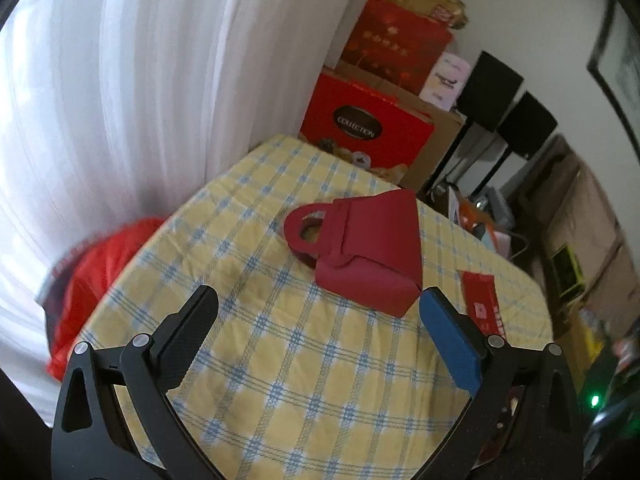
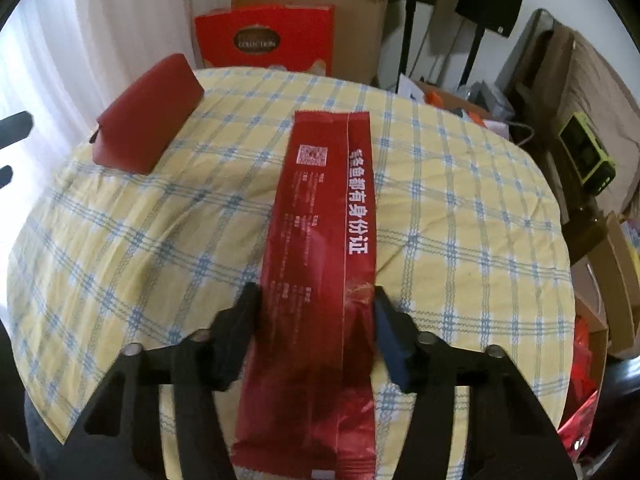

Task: Organize objects
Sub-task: 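Lift the red printed packet with the right gripper while the left gripper grasps the red handbag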

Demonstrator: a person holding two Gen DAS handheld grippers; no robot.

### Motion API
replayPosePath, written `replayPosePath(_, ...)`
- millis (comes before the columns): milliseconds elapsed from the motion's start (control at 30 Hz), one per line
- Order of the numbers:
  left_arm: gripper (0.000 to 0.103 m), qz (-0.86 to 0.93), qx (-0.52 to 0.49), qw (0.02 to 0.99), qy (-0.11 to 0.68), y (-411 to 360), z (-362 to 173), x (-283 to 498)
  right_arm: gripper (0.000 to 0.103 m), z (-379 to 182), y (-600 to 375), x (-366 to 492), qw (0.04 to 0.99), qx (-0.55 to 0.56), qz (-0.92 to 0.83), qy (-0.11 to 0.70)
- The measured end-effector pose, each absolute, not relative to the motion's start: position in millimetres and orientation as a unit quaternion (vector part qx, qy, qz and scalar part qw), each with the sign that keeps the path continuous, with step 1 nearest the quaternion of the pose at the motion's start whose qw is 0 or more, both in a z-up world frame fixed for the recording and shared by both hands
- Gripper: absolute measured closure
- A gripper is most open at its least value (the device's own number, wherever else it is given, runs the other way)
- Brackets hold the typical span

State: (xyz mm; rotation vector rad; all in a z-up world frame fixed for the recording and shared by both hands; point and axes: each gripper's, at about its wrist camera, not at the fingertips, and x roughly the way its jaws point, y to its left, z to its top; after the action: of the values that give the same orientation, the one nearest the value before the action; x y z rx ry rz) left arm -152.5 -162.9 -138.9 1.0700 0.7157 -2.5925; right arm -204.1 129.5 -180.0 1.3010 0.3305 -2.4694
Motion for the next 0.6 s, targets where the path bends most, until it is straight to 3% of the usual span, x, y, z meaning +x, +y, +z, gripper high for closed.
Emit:
replayPosePath(100, 0.002, -0.884, 0.367, 0.12, 0.262, -166.9, -142.6, -154.8, 0.064, -178.7, 123.1, -196.5, 0.153, 0.443, -0.873, 0.134)
replayPosePath(367, 0.0, -0.874, 0.384, 0.044, 0.294, -152.7, -145.0, -205.2, 0.066, -177.5, 130.1, -193.4, 0.166, 0.445, -0.873, 0.111)
replayPosePath(600, 0.0, -0.879, 0.426, 0.108, 0.184, -130.0, -156.2, -264.9, 0.065, -176.7, 134.6, -194.6, 0.18, 0.449, -0.869, 0.103)
